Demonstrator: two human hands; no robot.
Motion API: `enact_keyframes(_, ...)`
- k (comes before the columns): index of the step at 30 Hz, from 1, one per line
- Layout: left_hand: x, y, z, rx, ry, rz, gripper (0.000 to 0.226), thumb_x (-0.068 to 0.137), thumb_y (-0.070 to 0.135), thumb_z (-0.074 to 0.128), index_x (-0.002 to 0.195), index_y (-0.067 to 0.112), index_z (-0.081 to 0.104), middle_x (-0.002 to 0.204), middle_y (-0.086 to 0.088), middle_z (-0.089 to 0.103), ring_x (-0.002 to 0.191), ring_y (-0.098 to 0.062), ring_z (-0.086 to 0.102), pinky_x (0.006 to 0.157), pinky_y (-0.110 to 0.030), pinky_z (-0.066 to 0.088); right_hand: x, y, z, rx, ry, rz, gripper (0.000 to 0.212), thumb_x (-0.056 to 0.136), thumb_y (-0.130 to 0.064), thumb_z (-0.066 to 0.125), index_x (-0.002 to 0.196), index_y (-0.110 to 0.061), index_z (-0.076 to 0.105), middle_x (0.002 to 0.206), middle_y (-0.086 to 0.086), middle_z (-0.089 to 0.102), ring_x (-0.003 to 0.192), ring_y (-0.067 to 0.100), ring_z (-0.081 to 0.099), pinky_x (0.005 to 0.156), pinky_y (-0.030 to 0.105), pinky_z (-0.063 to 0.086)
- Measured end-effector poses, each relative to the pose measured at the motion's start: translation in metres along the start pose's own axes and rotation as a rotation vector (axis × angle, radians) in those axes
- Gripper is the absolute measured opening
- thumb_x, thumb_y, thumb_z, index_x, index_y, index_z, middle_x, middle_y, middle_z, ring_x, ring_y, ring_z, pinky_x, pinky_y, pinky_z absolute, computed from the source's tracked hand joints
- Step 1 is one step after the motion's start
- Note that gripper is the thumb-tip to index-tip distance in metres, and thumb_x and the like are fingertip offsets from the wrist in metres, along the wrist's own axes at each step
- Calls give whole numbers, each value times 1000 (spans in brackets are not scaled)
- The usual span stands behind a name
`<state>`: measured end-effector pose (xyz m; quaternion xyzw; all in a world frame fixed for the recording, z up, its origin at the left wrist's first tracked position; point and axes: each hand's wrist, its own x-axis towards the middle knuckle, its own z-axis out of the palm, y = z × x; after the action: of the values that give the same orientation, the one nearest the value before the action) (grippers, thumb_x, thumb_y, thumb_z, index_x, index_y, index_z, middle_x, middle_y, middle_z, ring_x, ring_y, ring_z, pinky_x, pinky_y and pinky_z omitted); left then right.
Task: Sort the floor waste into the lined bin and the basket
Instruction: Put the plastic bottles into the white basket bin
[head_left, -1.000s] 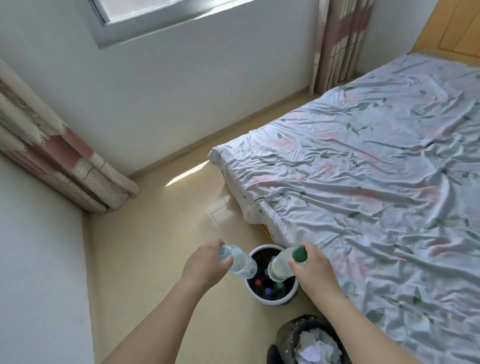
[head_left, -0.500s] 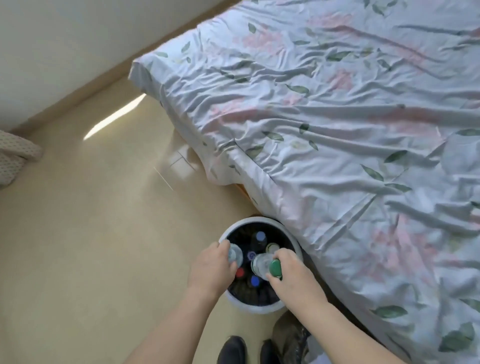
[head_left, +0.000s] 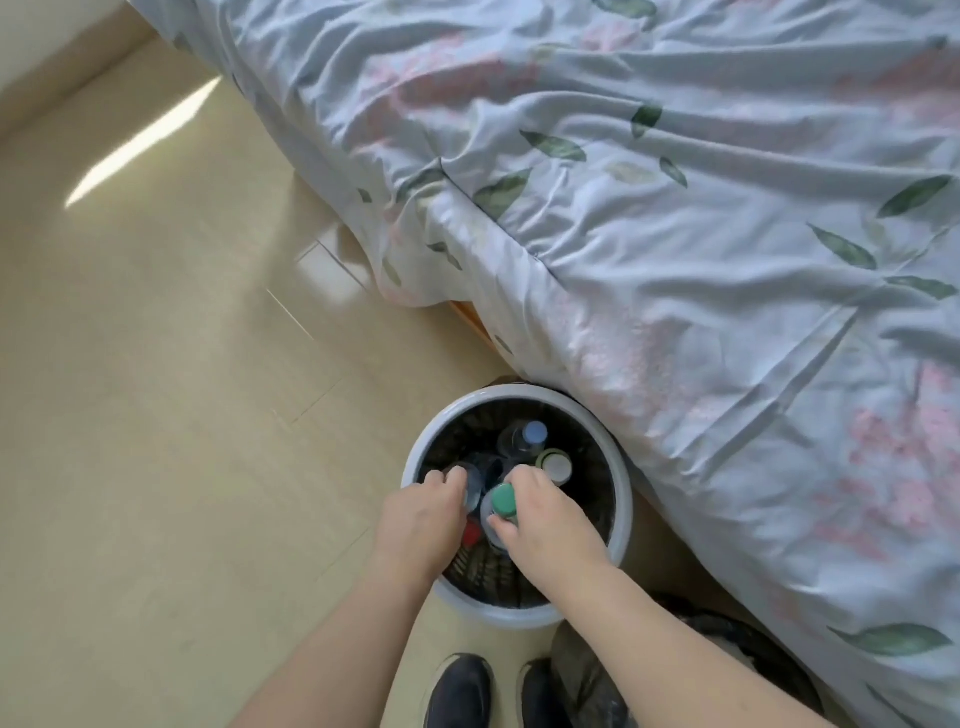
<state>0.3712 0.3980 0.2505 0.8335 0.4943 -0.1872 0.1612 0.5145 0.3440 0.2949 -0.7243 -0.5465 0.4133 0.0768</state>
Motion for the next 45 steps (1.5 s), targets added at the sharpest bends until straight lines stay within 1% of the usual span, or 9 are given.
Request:
enact_keyframes(3,5,-1,8,5,-8,2,41,40,10,85,63,16,51,44,3,42,25,-20,37,47,-14,-6,5,0,2,5,9,-22,24,93,-36,55,109,-21,46,105,-6,50,92,10,55,77,20,47)
enact_keyframes(8,9,-6,13,-54,6,3,44,35,14,89,60,14,52,44,1,43,26,-23,40,50,-13,-6,-5,12,-7,20,78,15,25,91,-35,59,108,-20,47,101,-8,46,90,10,51,73,18,41)
enact_keyframes(16,-3,-8,14,-110,-21,-7,48,27,14,86,59,16,51,45,4,41,26,-21,39,48,-16,-10,1,10,-10,49,58,10,27,93,-29,58,115,-19,46,118,-7,48,102,14,57,84,26,48)
enact_keyframes(21,-2,-16,39,-89,12,4,46,34,14,88,61,17,50,47,4,44,31,-20,44,41,-17,-2,36,13,18,20,20,8,33,95,-22,55,125,-16,42,126,-3,48,111,14,53,87,18,40)
enact_keyframes(24,-2,-18,47,-57,41,28,34,56,18,82,72,18,52,59,3,51,46,-20,53,37,-25,17,56,20,28,-7,15,118,37,95,-20,54,129,-15,40,131,2,48,115,18,52,93,28,44)
enact_keyframes(27,-10,-22,35,-18,-19,21,17,91,27,52,105,20,47,95,2,57,86,-22,59,54,-32,34,57,15,26,31,-3,177,65,93,-18,59,147,-19,24,152,-1,28,134,21,38,106,34,39)
enact_keyframes(32,-34,-9,-40,-137,-47,24,25,96,37,44,113,19,43,108,2,53,89,-20,52,63,-31,39,9,-15,-30,-58,1,114,73,92,-24,59,151,-21,17,156,-3,21,143,15,22,117,30,23)
enact_keyframes(38,-108,16,-212,-261,40,33,26,93,35,48,111,16,48,110,-2,54,101,-26,54,81,-39,49,-112,-103,-173,-59,107,121,58,89,-25,61,139,-15,35,139,2,41,129,19,39,107,28,32)
enact_keyframes(45,-216,66,-394,-218,238,165,27,93,27,48,117,14,51,116,1,53,107,-23,53,81,-37,50,-270,-194,-314,-1,285,114,59,94,-23,55,146,-15,30,150,1,31,138,18,31,110,29,28)
